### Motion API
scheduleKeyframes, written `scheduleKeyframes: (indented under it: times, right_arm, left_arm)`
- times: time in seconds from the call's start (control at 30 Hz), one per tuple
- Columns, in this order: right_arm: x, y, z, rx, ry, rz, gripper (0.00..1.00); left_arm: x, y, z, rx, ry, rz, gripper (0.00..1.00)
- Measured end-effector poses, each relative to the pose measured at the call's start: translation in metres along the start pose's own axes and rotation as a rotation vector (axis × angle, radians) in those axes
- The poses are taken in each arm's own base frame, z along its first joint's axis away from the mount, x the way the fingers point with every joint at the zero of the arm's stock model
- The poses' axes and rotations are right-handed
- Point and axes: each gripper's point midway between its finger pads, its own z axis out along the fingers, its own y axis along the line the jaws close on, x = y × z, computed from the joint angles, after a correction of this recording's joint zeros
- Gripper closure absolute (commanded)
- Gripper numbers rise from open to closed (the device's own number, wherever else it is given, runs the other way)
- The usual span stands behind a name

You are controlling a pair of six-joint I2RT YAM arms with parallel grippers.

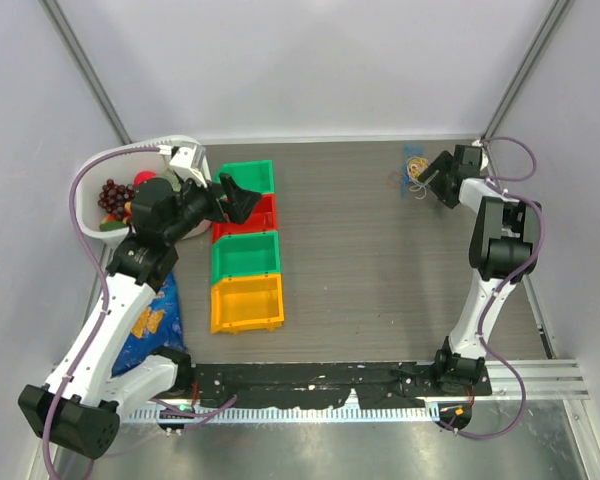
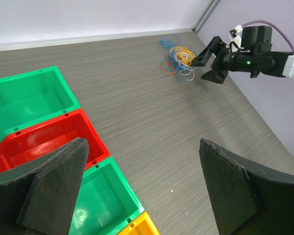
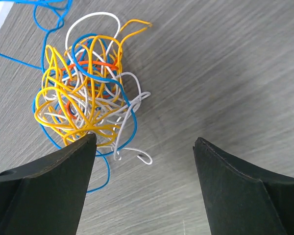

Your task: Untangle the cables

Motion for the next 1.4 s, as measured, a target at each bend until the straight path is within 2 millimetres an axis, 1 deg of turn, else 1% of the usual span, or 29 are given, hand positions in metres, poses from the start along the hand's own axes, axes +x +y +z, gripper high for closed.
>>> scheduleKeyframes:
  times: [0.07, 0.13, 0.17, 0.2, 0.23, 0.27, 0.3, 0.33, 0.4, 0.47, 0.53, 0.57, 0.63, 0.7, 0.77, 0.8, 0.83, 0.87, 0.9, 0.93, 1.0, 1.03, 1.07, 1.1, 1.17, 1.23, 1.3, 1.33, 1.4]
  right_arm:
    - [0.001, 0.005, 0.007, -0.025, 0.003, -0.014, 0.23]
    - [0.002, 0.012, 0.014, -0.056, 0.014, -0.024, 0.41]
    - [0.002, 0.015, 0.018, -0.073, 0.019, -0.029, 0.47]
    - [0.002, 0.018, 0.021, -0.085, 0.023, -0.035, 0.63]
    - [0.002, 0.021, 0.024, -0.103, 0.027, -0.036, 0.73]
    - [0.003, 0.023, 0.026, -0.117, 0.03, -0.044, 0.87]
    - [0.007, 0.026, 0.026, -0.132, 0.041, -0.047, 0.93]
    - [0.009, 0.028, 0.026, -0.142, 0.05, -0.05, 0.97]
    - [0.011, 0.031, 0.024, -0.16, 0.054, -0.048, 0.98]
    - [0.023, 0.03, 0.016, -0.168, 0.067, -0.036, 0.99]
    - [0.046, 0.023, -0.002, -0.162, 0.101, -0.028, 0.99]
    - [0.061, 0.02, -0.014, -0.159, 0.12, -0.025, 0.99]
    - [0.093, 0.018, -0.044, -0.161, 0.161, -0.033, 0.99]
    - [0.126, 0.025, -0.079, -0.191, 0.189, -0.067, 0.99]
    - [0.163, 0.039, -0.121, -0.251, 0.22, -0.136, 0.99]
    - [0.171, 0.038, -0.137, -0.267, 0.222, -0.149, 0.99]
    - [0.193, 0.048, -0.158, -0.313, 0.248, -0.197, 0.99]
    - [0.205, 0.049, -0.178, -0.347, 0.254, -0.221, 0.99]
    - [0.213, 0.045, -0.195, -0.371, 0.253, -0.224, 0.96]
    - [0.22, 0.037, -0.21, -0.39, 0.248, -0.218, 0.92]
    - [0.229, 0.02, -0.229, -0.412, 0.239, -0.185, 0.67]
    - [0.236, 0.012, -0.235, -0.412, 0.248, -0.165, 0.52]
    - [0.242, 0.004, -0.239, -0.41, 0.258, -0.149, 0.45]
    - [0.249, -0.005, -0.243, -0.399, 0.278, -0.139, 0.4]
    - [0.257, -0.016, -0.249, -0.375, 0.306, -0.135, 0.34]
    - [0.256, -0.019, -0.255, -0.369, 0.307, -0.149, 0.34]
    - [0.249, -0.016, -0.261, -0.362, 0.301, -0.179, 0.34]
    - [0.245, -0.014, -0.262, -0.362, 0.296, -0.198, 0.34]
    - [0.236, -0.005, -0.265, -0.372, 0.288, -0.233, 0.34]
  left_arm:
    - [0.001, -0.001, 0.001, 0.006, 0.004, 0.0, 0.0]
    - [0.003, -0.002, 0.002, 0.009, 0.01, -0.001, 0.0]
    - [0.004, -0.001, 0.003, 0.009, 0.014, -0.003, 0.0]
    - [0.005, -0.001, 0.004, 0.008, 0.018, -0.004, 0.0]
    - [0.007, 0.0, 0.005, 0.009, 0.024, -0.006, 0.0]
    - [0.008, 0.0, 0.006, 0.009, 0.03, -0.008, 0.0]
    - [0.01, 0.001, 0.008, 0.01, 0.036, -0.01, 0.0]
    - [0.011, 0.001, 0.009, 0.011, 0.041, -0.012, 0.0]
    - [0.015, 0.002, 0.012, 0.012, 0.055, -0.02, 0.0]
    - [0.019, 0.003, 0.014, 0.011, 0.068, -0.03, 0.0]
    - [0.024, 0.003, 0.017, 0.01, 0.087, -0.04, 0.0]
    - [0.027, 0.003, 0.018, 0.01, 0.098, -0.044, 0.0]
    - [0.036, 0.003, 0.022, 0.012, 0.128, -0.052, 0.01]
    - [0.044, 0.002, 0.026, 0.016, 0.157, -0.06, 0.03]
    - [0.057, 0.001, 0.032, 0.023, 0.201, -0.07, 0.04]
    - [0.062, 0.0, 0.034, 0.028, 0.218, -0.074, 0.05]
    - [0.071, -0.002, 0.037, 0.031, 0.252, -0.082, 0.05]
    - [0.073, -0.004, 0.038, 0.037, 0.261, -0.083, 0.06]
    - [0.079, -0.006, 0.039, 0.041, 0.282, -0.086, 0.06]
    - [0.083, -0.01, 0.04, 0.05, 0.3, -0.087, 0.07]
    - [0.09, -0.018, 0.042, 0.068, 0.326, -0.085, 0.07]
    - [0.093, -0.022, 0.043, 0.078, 0.338, -0.083, 0.08]
    - [0.096, -0.027, 0.044, 0.089, 0.348, -0.081, 0.09]
    - [0.099, -0.031, 0.045, 0.099, 0.358, -0.079, 0.1]
    - [0.107, -0.044, 0.047, 0.121, 0.388, -0.081, 0.13]
    - [0.119, -0.059, 0.05, 0.141, 0.421, -0.074, 0.15]
    - [0.134, -0.078, 0.054, 0.158, 0.461, -0.071, 0.18]
    - [0.143, -0.085, 0.056, 0.163, 0.48, -0.069, 0.22]
    - [0.161, -0.094, 0.059, 0.151, 0.521, -0.076, 0.26]
